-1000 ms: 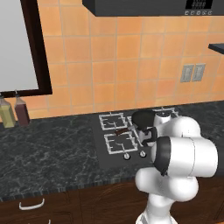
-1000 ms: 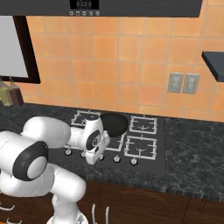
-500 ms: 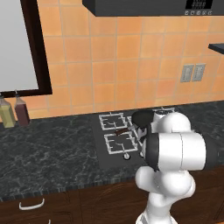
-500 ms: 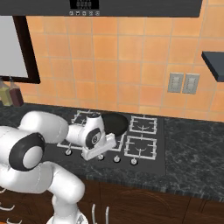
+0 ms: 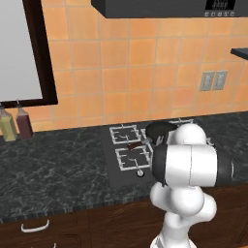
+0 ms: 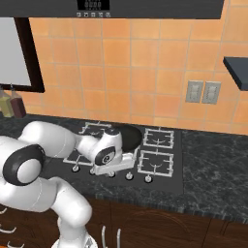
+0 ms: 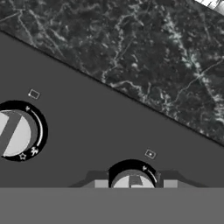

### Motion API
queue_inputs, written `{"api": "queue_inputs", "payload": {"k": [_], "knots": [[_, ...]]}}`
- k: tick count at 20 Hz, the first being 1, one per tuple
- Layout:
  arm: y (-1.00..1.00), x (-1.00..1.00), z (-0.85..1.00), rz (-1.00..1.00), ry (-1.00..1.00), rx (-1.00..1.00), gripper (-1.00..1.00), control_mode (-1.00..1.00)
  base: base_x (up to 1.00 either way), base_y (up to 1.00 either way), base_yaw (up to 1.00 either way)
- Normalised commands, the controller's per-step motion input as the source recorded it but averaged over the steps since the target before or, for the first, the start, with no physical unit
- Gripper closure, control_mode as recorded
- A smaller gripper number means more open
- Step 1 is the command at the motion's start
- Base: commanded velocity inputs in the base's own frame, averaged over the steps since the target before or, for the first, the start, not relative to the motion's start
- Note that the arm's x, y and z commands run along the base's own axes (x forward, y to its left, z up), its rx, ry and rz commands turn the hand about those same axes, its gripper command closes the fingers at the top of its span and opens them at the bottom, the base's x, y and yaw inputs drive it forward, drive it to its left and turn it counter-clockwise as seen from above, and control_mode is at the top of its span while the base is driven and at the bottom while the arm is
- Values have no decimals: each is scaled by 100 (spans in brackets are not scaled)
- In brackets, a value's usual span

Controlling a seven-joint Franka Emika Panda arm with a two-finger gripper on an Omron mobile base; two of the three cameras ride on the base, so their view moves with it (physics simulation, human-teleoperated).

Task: Turn off the center burner of the stove.

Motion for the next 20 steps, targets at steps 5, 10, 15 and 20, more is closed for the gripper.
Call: {"api": "queue_inputs", "payload": {"k": [5, 10, 15, 20], "knots": [[0, 0, 0, -100, -4, 9, 100, -100, 0, 0, 0], [7, 0, 0, -100, -11, 4, 100, -100, 0, 0, 0], [26, 4, 6, -95, -17, 4, 100, -100, 0, 0, 0], [55, 87, 41, -66, -10, 0, 100, -100, 0, 0, 0]]}}
